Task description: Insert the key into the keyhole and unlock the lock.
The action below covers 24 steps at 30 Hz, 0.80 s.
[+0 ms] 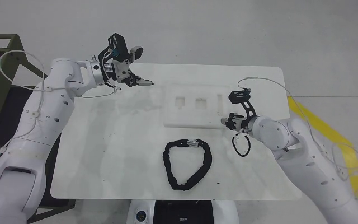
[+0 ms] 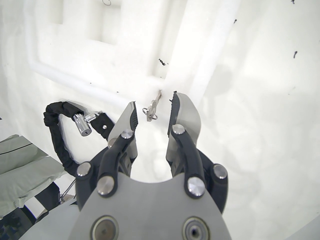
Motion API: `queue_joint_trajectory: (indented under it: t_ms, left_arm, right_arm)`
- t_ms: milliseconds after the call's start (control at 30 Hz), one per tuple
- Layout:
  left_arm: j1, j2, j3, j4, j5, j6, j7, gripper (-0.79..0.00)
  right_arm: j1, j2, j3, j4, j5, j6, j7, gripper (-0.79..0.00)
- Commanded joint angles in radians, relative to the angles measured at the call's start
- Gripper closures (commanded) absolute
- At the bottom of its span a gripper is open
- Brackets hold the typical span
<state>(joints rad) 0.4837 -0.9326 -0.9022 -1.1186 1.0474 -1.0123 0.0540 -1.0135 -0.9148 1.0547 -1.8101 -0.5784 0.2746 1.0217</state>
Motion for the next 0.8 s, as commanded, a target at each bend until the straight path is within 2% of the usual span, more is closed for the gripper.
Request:
queue_joint_trajectory:
  t_ms: [0, 267, 767]
  left_arm:
    - [0.000, 0.000, 0.000, 0.000, 0.000, 0.000, 0.000, -0.785]
    - [0.000, 0.000, 0.000, 0.000, 0.000, 0.000, 0.000, -0.785]
    - [0.000, 0.000, 0.000, 0.000, 0.000, 0.000, 0.000, -0.785]
  right_arm:
    - [0.004, -0.002, -0.004, 0.008, -0.001, 0.004, 0.002, -0.228]
    - [0.021, -0.010, -0.015, 0.025, -0.029, 0.013, 0.018, -0.009]
    - [0.058, -0.009, 0.016, -0.035, -0.084, -0.024, 0.130, 0.000]
